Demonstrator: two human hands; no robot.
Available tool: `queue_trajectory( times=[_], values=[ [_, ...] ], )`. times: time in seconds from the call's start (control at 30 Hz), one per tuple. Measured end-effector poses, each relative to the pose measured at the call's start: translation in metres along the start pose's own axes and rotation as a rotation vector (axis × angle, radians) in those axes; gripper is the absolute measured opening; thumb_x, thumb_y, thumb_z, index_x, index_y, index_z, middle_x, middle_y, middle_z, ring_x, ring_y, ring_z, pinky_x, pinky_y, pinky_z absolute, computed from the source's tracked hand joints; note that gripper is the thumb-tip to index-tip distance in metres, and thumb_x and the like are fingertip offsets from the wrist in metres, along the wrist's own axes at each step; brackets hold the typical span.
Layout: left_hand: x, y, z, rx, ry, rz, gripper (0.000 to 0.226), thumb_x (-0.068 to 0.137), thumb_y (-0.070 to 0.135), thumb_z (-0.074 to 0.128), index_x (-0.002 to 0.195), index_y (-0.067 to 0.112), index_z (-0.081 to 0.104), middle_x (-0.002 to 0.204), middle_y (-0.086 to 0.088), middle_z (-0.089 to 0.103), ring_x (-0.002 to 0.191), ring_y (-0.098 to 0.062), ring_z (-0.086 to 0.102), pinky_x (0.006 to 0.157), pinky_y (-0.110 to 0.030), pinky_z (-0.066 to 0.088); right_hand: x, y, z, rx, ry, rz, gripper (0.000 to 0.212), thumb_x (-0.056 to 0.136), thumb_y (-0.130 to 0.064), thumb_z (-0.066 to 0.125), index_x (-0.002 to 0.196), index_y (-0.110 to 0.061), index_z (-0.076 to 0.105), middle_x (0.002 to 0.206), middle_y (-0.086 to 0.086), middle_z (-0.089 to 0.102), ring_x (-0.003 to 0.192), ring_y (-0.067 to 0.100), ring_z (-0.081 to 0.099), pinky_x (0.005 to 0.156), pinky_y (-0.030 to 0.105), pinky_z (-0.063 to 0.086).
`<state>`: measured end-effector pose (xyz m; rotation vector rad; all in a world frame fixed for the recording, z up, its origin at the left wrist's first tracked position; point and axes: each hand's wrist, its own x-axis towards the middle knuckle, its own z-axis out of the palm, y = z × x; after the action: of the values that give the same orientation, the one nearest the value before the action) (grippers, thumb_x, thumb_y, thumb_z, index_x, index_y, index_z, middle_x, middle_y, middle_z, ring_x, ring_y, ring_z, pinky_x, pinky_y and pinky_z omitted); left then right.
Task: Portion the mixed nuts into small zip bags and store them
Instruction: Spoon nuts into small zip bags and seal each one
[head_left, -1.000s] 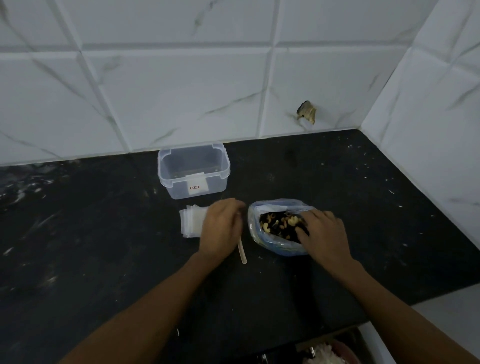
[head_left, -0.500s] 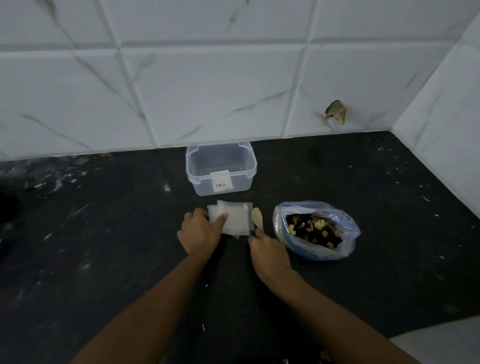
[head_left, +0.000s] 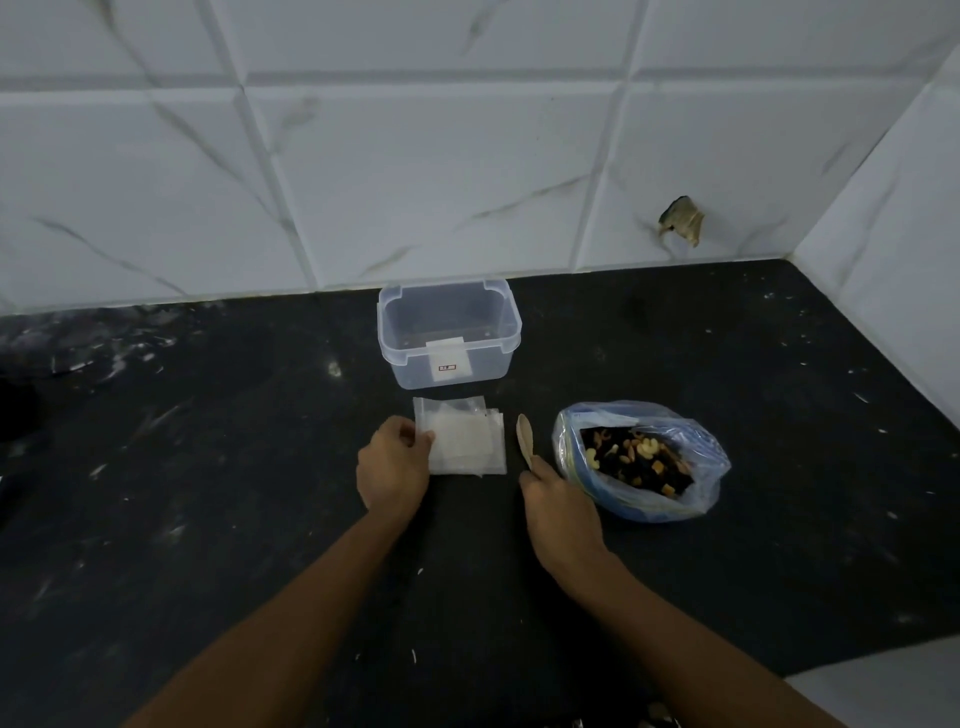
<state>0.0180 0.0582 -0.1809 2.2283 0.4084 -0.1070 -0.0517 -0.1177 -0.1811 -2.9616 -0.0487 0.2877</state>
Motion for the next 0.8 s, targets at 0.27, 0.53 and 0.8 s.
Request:
queue_trajectory(
  times=[0.27,0.53,0.8],
  values=[
    [-0.006,-0.001,-0.007,-0.151,-0.021,0.011,0.01,0.094,0.026,0.061,0.097,0.018,0.065,0.099,0.0,0.065,0.091,-0.014,0.063,0.079,-0.032,0.052,-0.014,-0.001,-0.001,0.012,-0.018,0.017,0.023,0.094,-0.01,0.054,0.117,-0.011,0.057,0.137,0.009,0.042,0.094,0.019,0.063,0.079,0.03,0.054],
    [-0.012,0.002,-0.03,-0.451,-0.177,-0.241,0.01,0.095,0.021,0.06,0.093,0.012,0.065,0.095,-0.008,0.064,0.078,-0.015,0.058,0.064,-0.028,0.047,-0.017,-0.006,-0.004,0.022,-0.005,0.046,0.024,0.094,-0.011,0.055,0.118,-0.012,0.057,0.133,0.009,0.042,0.094,0.02,0.062,0.08,0.033,0.055],
    [-0.029,0.024,-0.037,-0.534,-0.327,-0.214,0.013,0.09,0.023,0.065,0.089,0.01,0.065,0.091,-0.009,0.069,0.071,-0.013,0.062,0.062,-0.027,0.05,-0.005,-0.027,-0.031,0.63,0.307,0.193,0.007,0.096,-0.028,0.051,0.1,-0.023,0.054,0.097,-0.002,0.062,0.076,0.007,0.06,0.062,0.022,0.052]
  ],
)
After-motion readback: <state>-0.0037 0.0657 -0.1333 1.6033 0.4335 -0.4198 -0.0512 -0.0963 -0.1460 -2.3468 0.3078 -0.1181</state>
